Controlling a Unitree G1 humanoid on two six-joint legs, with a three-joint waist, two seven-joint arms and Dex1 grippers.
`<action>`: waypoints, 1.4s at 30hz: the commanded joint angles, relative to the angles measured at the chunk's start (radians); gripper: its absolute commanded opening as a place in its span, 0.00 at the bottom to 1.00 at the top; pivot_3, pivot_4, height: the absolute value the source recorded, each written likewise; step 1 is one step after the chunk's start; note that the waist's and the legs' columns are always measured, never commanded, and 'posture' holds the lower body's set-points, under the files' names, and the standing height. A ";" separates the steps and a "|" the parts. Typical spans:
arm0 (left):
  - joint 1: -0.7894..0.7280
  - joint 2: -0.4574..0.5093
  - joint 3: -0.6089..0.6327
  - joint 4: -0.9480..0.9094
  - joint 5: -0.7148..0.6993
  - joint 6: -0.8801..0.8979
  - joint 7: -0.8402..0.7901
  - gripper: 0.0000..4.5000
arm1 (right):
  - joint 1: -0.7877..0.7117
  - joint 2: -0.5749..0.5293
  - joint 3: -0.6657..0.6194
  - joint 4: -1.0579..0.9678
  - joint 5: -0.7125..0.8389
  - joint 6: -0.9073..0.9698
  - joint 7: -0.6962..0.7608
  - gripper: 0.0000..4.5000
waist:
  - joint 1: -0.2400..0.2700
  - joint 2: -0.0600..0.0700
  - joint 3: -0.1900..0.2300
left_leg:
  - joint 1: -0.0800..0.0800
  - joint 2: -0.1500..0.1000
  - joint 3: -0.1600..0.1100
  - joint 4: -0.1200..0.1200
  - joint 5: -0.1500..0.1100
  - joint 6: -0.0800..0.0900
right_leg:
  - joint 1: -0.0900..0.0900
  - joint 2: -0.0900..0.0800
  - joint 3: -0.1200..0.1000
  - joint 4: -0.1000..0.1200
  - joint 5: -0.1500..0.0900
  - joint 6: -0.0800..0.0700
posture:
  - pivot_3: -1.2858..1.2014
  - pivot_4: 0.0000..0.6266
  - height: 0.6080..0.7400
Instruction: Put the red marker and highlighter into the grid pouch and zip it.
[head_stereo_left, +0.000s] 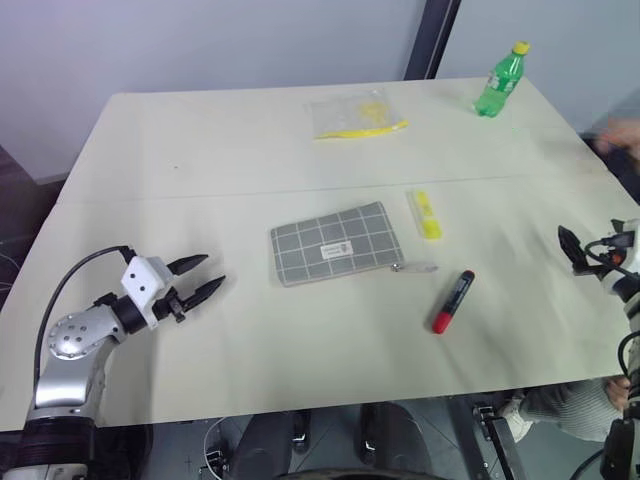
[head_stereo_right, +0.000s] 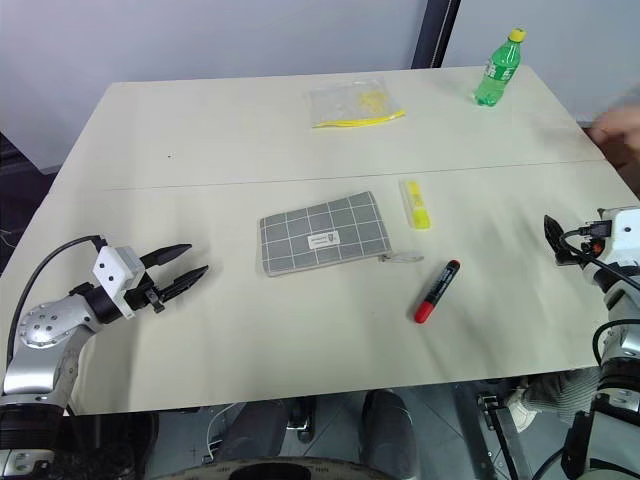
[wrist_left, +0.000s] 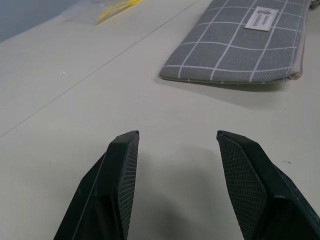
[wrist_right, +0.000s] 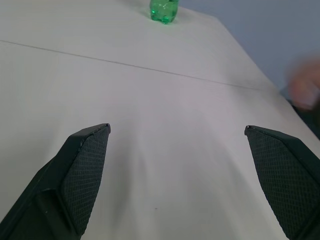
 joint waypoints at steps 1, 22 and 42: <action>-0.006 -0.001 0.010 -0.035 -0.008 -0.015 0.003 0.58 | -0.017 -0.009 -0.008 -0.040 0.005 -0.018 -0.003 1.00 | 0.000 0.000 0.000 | 0.000 0.000 0.000 0.000 0.000 0.000 | 0.000 0.000 0.000 0.000 0.000 0.000 | 0.52 0.24 1.00; -0.034 -0.016 -0.002 -0.027 0.002 -0.062 -0.020 0.58 | -0.026 0.001 0.027 -0.088 0.011 -0.002 0.010 1.00 | -0.001 0.000 0.000 | 0.000 0.000 0.000 0.000 0.000 0.000 | 0.000 0.000 0.000 0.000 0.000 0.000 | 0.52 0.24 1.00; -0.310 -0.011 -0.201 0.405 0.461 -0.771 0.129 0.58 | -0.020 0.327 0.540 -0.696 -0.159 0.226 0.013 0.01 | 0.003 0.000 0.000 | 0.000 0.000 0.001 0.000 0.000 0.000 | -0.003 0.001 0.000 0.002 0.003 0.003 | 0.52 0.24 1.00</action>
